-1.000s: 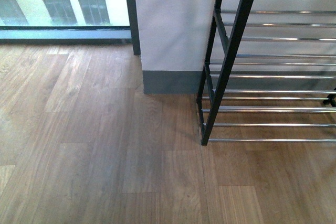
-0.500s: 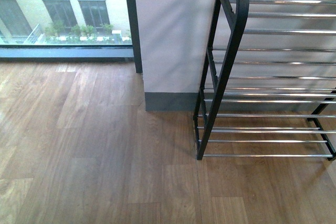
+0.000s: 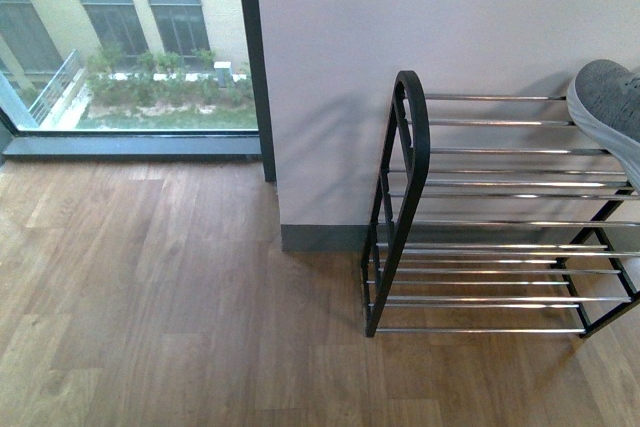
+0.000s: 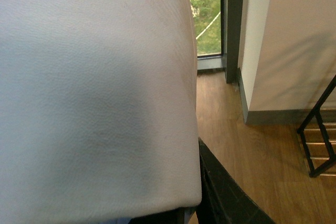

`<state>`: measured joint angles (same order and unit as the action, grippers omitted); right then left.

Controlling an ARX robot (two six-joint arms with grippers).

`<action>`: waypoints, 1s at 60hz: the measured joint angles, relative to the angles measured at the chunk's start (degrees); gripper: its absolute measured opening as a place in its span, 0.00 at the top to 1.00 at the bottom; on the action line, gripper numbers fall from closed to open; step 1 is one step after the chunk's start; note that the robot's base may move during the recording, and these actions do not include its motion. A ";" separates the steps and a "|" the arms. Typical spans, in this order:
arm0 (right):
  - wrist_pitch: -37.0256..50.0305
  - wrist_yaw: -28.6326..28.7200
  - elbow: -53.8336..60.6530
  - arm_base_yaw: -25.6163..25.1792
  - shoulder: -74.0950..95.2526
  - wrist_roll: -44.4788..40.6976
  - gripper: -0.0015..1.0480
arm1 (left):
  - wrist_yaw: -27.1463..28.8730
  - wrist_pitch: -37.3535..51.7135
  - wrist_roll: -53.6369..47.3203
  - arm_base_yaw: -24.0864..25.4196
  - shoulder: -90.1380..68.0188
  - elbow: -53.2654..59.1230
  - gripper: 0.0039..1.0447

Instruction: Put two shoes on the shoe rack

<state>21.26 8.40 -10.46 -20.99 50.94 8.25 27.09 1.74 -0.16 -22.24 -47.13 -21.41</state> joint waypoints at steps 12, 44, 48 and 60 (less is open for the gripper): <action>12.66 6.12 0.35 2.03 4.72 -5.20 0.98 | -0.02 0.00 0.00 0.00 0.00 0.02 0.99; 0.28 3.30 -32.41 9.05 48.13 -6.84 0.98 | -0.02 0.00 0.00 0.00 0.00 0.02 0.99; -1.38 2.23 -36.09 9.64 52.33 -6.86 0.98 | -0.02 0.00 0.00 -0.02 0.00 0.02 0.99; -5.79 -0.92 -48.50 10.78 64.76 -6.84 0.98 | -0.02 0.00 0.00 0.00 0.00 0.02 0.99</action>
<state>15.46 7.49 -58.96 -10.22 115.70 1.41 27.07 1.74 -0.16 -22.24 -47.13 -21.39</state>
